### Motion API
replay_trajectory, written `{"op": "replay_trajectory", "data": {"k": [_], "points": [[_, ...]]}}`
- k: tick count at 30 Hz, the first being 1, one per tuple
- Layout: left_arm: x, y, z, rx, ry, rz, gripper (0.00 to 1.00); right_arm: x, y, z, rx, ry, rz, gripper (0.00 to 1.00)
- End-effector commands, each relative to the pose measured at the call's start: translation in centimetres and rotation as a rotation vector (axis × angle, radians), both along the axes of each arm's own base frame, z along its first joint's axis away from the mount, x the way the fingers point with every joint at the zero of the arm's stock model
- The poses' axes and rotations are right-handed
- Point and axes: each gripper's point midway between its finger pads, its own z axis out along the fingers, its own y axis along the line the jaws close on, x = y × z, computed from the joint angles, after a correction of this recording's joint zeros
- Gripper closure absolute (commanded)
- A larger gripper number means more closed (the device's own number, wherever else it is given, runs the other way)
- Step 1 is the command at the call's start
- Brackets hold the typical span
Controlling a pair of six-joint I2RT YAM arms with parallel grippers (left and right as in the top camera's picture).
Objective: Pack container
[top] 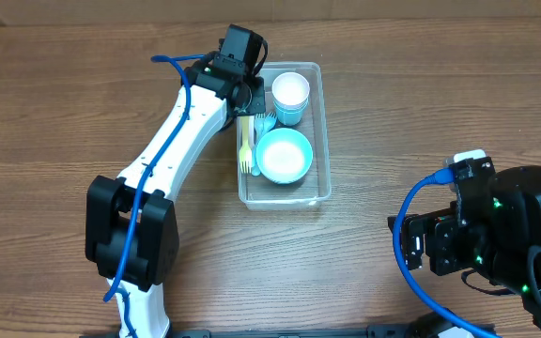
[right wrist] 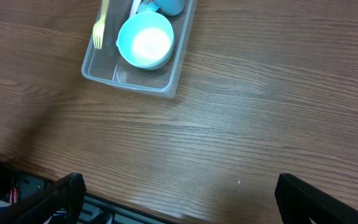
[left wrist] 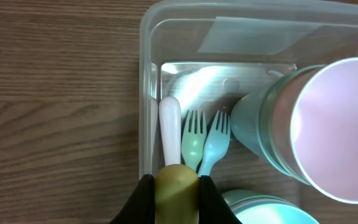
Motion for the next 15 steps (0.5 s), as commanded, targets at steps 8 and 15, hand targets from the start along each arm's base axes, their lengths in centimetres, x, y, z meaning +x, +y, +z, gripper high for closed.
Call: {"op": "replay_trajectory", "data": {"k": [8, 15], "points": [[0.3, -0.4, 0.9, -0.027, -0.011, 0.009, 0.0, -0.1, 0.1, 0.5, 0.01, -0.02, 0.006, 0.0], [-5.1, 1.3, 13.3, -0.087, -0.099, -0.002, 0.0, -0.1, 0.1, 0.5, 0.01, -0.02, 0.006, 0.0]]}}
